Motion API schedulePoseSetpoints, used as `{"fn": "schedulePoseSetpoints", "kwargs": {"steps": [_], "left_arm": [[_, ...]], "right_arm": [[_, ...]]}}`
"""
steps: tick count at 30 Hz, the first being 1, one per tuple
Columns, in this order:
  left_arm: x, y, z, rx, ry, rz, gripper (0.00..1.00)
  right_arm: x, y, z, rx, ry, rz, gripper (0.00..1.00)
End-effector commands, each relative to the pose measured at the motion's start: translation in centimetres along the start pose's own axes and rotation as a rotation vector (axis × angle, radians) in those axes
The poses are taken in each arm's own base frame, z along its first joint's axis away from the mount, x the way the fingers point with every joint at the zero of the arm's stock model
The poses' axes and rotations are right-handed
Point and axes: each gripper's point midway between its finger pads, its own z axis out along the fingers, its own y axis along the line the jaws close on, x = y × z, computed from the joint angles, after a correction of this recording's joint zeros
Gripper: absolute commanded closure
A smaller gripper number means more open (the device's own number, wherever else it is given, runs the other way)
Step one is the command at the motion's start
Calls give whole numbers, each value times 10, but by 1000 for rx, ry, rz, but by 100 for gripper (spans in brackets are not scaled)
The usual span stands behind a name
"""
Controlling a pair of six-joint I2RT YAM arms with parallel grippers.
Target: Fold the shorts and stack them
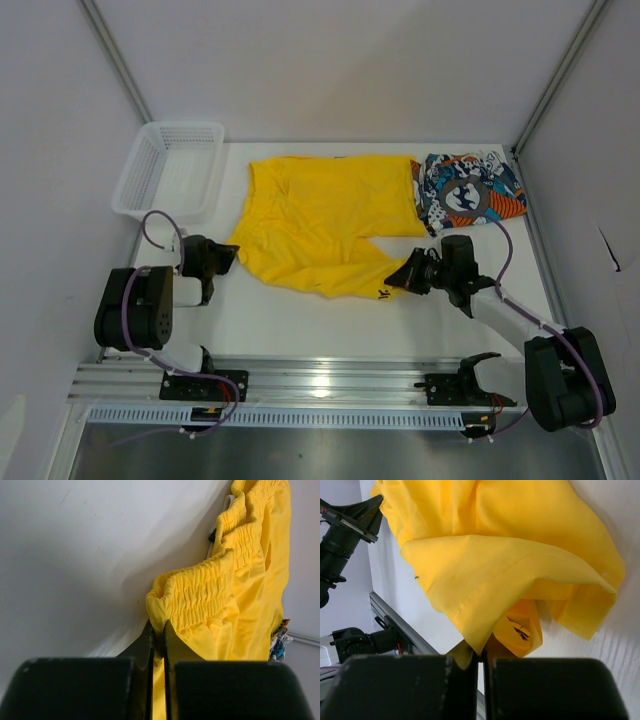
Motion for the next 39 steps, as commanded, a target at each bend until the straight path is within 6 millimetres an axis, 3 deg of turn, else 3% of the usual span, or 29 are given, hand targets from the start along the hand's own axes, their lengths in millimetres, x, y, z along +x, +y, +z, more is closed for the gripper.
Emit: {"fn": "schedulePoseSetpoints", "kwargs": {"steps": [1, 2, 4, 6, 7, 8, 9, 10, 12, 15, 16, 19, 20, 21, 28, 36, 37, 39], "left_arm": [[-12, -13, -10, -5, -36, 62, 100], [-22, -21, -19, 5, -74, 73, 100], [-23, -9, -30, -65, -77, 108, 100], [-39, -24, -45, -57, -132, 132, 100], [-36, -11, -51, -118, -110, 165, 100], [-40, -11, -57, -134, -117, 178, 100], [-53, -26, -65, -118, -156, 188, 100], [-50, -14, -71, -176, -127, 214, 100], [-58, -22, -78, -187, -127, 232, 100], [-66, -26, -86, -225, -96, 241, 100], [-73, -36, -85, -227, -95, 242, 100], [-75, -17, -87, -342, -49, 223, 100], [-86, -30, -88, -334, -71, 219, 100], [-82, -24, -92, -375, -48, 217, 100], [-93, -37, -115, -399, -83, 183, 100], [-107, -64, -149, -331, -150, 160, 100], [-114, -74, -155, -320, -171, 160, 100], [-116, -71, -160, -347, -167, 159, 100]], "right_arm": [[2, 8, -8, -10, -8, -50, 100], [11, 4, -11, 9, 19, -38, 100], [14, 9, -18, -4, 20, -71, 100], [25, 15, -26, -25, 43, -95, 100], [30, 18, -29, -39, 52, -113, 100], [42, 23, -32, -61, 85, -125, 100], [50, 23, -35, -68, 101, -131, 100], [54, 31, -42, -95, 89, -160, 100], [76, 33, -48, -114, 136, -170, 100], [96, 49, -65, -183, 156, -209, 100], [101, 51, -68, -195, 161, -218, 100], [110, 55, -82, -217, 141, -254, 100], [112, 56, -88, -226, 126, -264, 100], [112, 57, -90, -231, 120, -270, 100], [102, 77, -102, -287, 68, -309, 100], [73, 124, -125, -366, -11, -399, 100], [71, 131, -130, -386, -16, -412, 100], [68, 137, -134, -397, -27, -428, 100]]}}
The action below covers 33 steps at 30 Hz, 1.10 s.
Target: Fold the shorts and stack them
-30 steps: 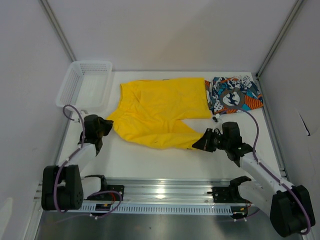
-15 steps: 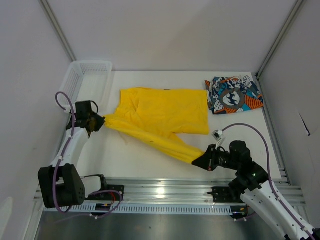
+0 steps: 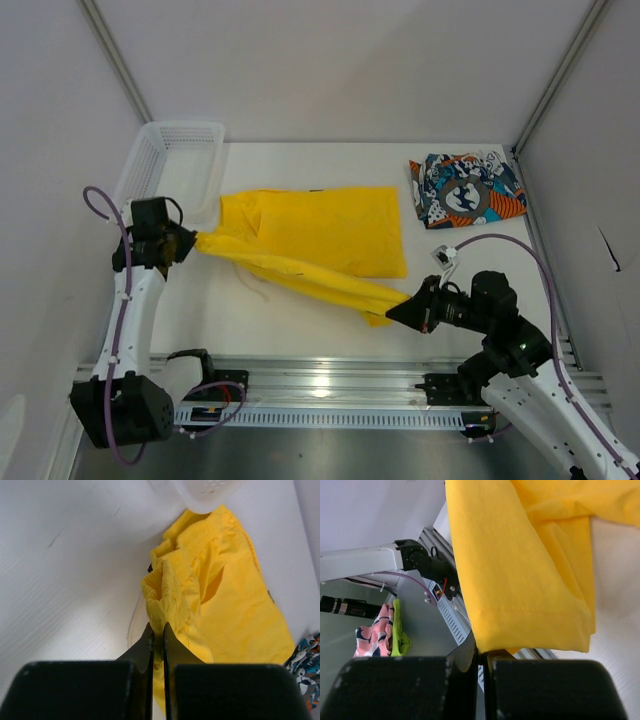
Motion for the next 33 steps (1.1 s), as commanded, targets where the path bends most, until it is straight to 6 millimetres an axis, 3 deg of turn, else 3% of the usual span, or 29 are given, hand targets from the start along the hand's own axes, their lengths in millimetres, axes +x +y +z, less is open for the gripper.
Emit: {"fn": "schedulePoseSetpoints", "kwargs": {"steps": [1, 6, 11, 15, 21, 25, 28, 33], "left_arm": [[-34, -10, -23, 9, -96, -33, 100], [-29, -12, -18, 44, -56, -79, 100], [-38, -24, -16, 79, -57, -124, 100], [-46, -33, -10, 82, -53, -168, 100], [-63, -48, 4, 82, -45, -208, 100], [-68, -51, 19, 63, -26, -225, 100], [-69, -52, 33, 44, -6, -239, 100], [-75, -67, 48, 51, 33, -252, 100]], "right_arm": [[-23, 27, -10, -54, -47, -81, 100], [-47, 26, -7, 9, -69, -124, 100], [-83, 22, 5, 95, -82, -151, 100], [-105, -4, 24, 172, -55, -101, 100], [-145, -35, 32, 166, -123, -2, 100], [-158, -61, 43, 188, -117, 67, 100], [-171, -69, 48, 177, -129, 94, 100], [-183, -94, 65, 206, -117, 152, 100]]}}
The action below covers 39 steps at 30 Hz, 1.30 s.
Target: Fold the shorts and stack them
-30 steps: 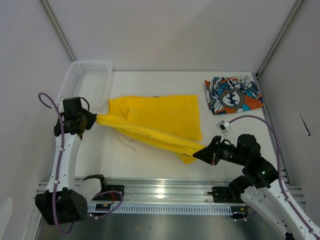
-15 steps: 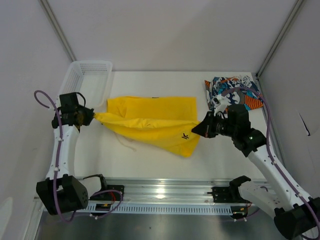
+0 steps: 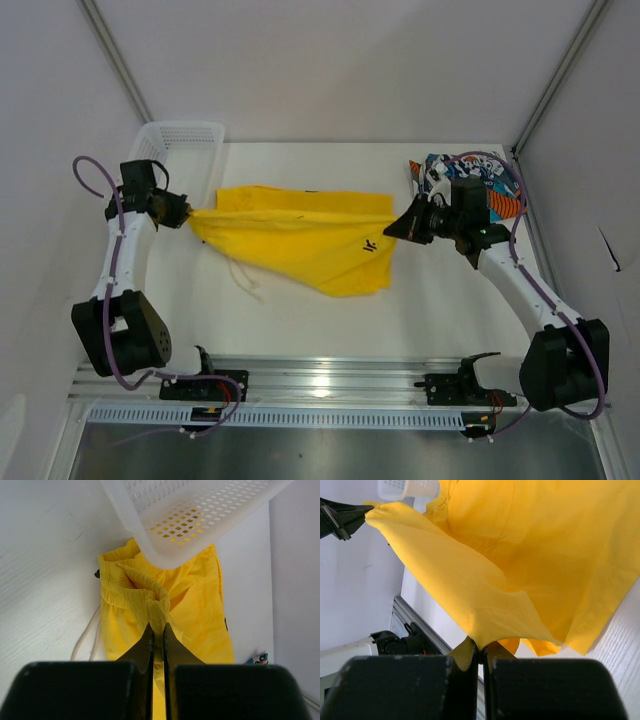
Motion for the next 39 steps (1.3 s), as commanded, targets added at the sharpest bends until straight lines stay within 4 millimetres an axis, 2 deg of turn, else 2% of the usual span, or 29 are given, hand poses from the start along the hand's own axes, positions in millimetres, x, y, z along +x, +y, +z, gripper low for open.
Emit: {"fn": "schedulePoseSetpoints", "kwargs": {"steps": [1, 5, 8, 13, 17, 18, 20, 28, 31, 35, 39], "left_arm": [[-23, -30, -1, 74, -36, -40, 100], [-26, -38, 1, 81, -24, -35, 100], [-31, -37, -6, 72, -53, -21, 100], [-37, -42, -31, 119, -104, -2, 100], [-32, -39, -50, 139, -99, 16, 100], [-31, -39, -55, 148, -104, 16, 100], [-30, -37, -67, 176, -123, 15, 100], [-32, -38, -106, 228, -172, 25, 100], [-31, -40, -109, 240, -165, 27, 100], [-29, -36, -104, 221, -159, 26, 100], [-27, -28, -89, 184, -148, 23, 100]], "right_arm": [[-37, 12, 4, -47, -79, -22, 100], [-42, 9, 8, -40, -94, -3, 100], [-41, 12, -1, -23, -113, -15, 100], [-35, 26, -26, -16, -143, -44, 100], [-25, 43, -48, -37, -161, -90, 100], [-21, 41, -53, -19, -160, -86, 100], [-21, 49, -67, -19, -190, -119, 100], [-9, 71, -98, -40, -213, -143, 100], [-6, 69, -99, -36, -209, -143, 100], [-3, 61, -90, -30, -184, -122, 100], [-13, 55, -79, -20, -177, -118, 100]]}}
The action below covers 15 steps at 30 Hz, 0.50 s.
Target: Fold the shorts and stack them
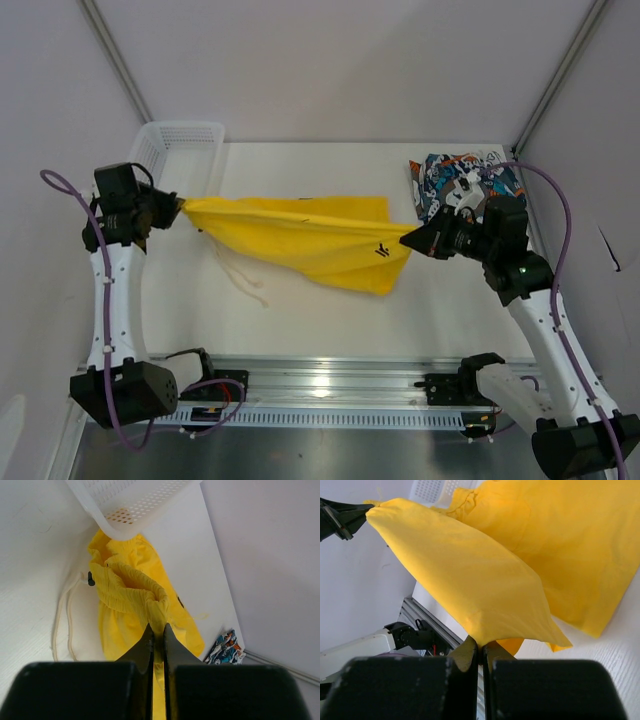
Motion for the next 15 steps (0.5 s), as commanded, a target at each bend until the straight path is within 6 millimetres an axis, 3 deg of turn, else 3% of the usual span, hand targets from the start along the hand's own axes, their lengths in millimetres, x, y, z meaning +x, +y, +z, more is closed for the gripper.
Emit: {"fn": "schedulePoseSetpoints", "kwargs": {"steps": [1, 11, 15], "left_arm": [[-19, 6, 10, -25, -81, 11, 100], [-12, 22, 55, -114, -21, -24, 100], [-15, 18, 73, -122, -12, -30, 100]], "right_arm": [[-21, -5, 7, 21, -35, -24, 100], [-67, -17, 49, 24, -28, -14, 100], [-74, -39, 77, 44, 0, 23, 100]]}}
